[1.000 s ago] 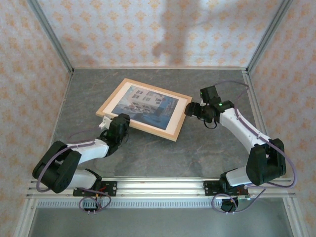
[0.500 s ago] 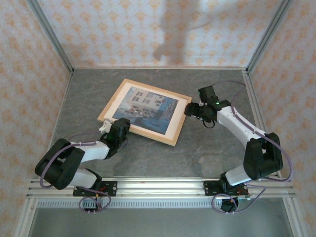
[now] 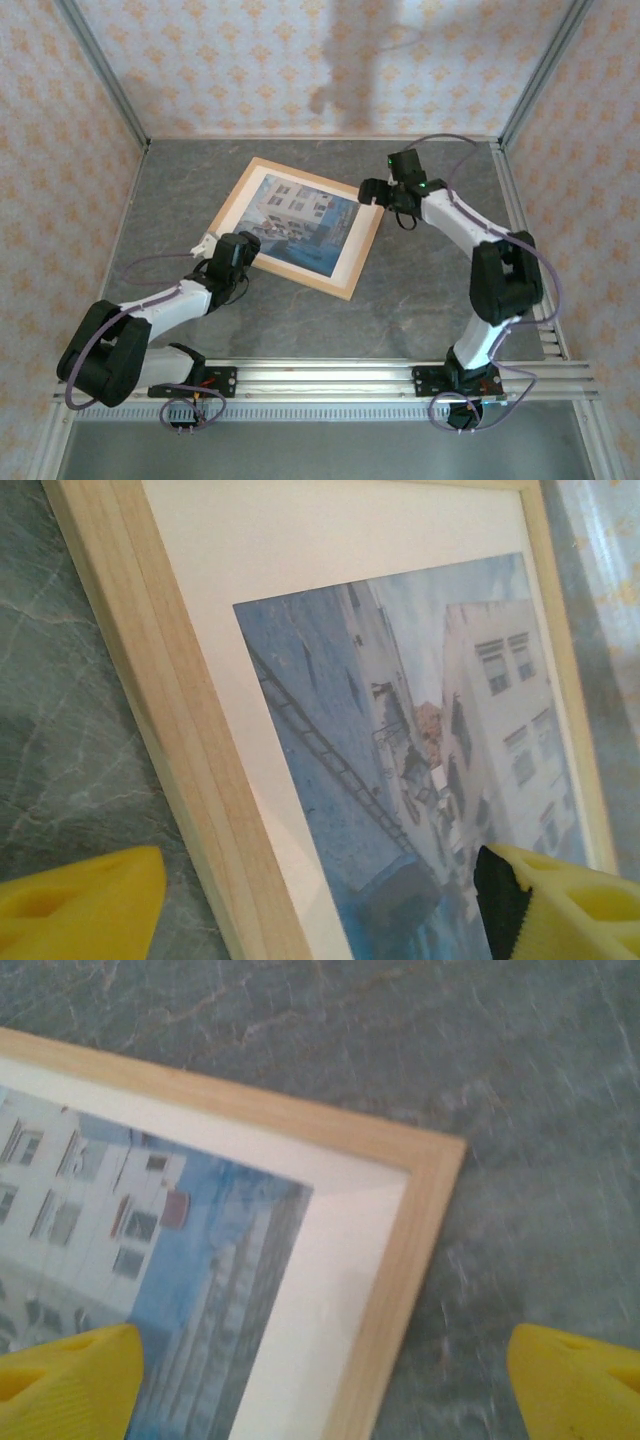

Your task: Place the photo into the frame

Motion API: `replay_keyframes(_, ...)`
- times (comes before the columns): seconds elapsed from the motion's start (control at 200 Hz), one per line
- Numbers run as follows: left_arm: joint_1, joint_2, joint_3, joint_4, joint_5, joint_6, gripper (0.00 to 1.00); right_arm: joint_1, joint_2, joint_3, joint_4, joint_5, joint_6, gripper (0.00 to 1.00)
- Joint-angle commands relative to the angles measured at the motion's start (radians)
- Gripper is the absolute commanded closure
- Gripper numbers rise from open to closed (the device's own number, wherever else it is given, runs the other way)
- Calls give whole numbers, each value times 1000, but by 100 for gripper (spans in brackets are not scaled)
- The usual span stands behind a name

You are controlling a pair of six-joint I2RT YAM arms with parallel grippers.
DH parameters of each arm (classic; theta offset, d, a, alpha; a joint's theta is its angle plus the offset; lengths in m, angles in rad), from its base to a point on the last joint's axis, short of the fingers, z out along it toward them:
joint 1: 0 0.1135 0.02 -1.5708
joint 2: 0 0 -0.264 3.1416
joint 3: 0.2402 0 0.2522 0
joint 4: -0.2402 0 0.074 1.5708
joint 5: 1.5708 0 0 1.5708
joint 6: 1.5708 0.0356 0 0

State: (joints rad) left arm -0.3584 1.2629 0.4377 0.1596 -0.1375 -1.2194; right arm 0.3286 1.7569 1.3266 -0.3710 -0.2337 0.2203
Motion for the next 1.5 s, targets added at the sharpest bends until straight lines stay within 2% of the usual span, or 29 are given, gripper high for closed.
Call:
replay_keyframes(0.0, 26, 10, 26, -123, 8, 67, 15, 2, 113, 115, 15, 47, -77, 6)
replay_keyframes(0.11, 36, 47, 55, -123, 55, 96, 12, -11, 255, 253, -49, 32, -117, 5)
replay_keyframes(0.37, 41, 175, 123, -48, 166, 141, 12, -31, 511, 530, -225, -111, -195, 5)
replay_keyframes(0.556, 49, 250, 164, 7, 209, 160, 12, -50, 541, 570, -339, -232, -245, 9)
replay_keyframes(0.726, 71, 339, 232, 62, 280, 186, 13, -75, 428, 441, -375, -334, -257, 15)
replay_keyframes(1.061, 79, 480, 435, 49, 374, 285, 15, -78, 85, -99, -214, -411, -124, 27)
replay_keyframes(1.276, 78, 582, 591, 8, 477, 347, 15, -77, -119, -347, -181, -358, -47, 31)
replay_keyframes(1.491, 75, 640, 714, -38, 514, 396, 17, -77, -187, -429, -178, -301, -6, 34)
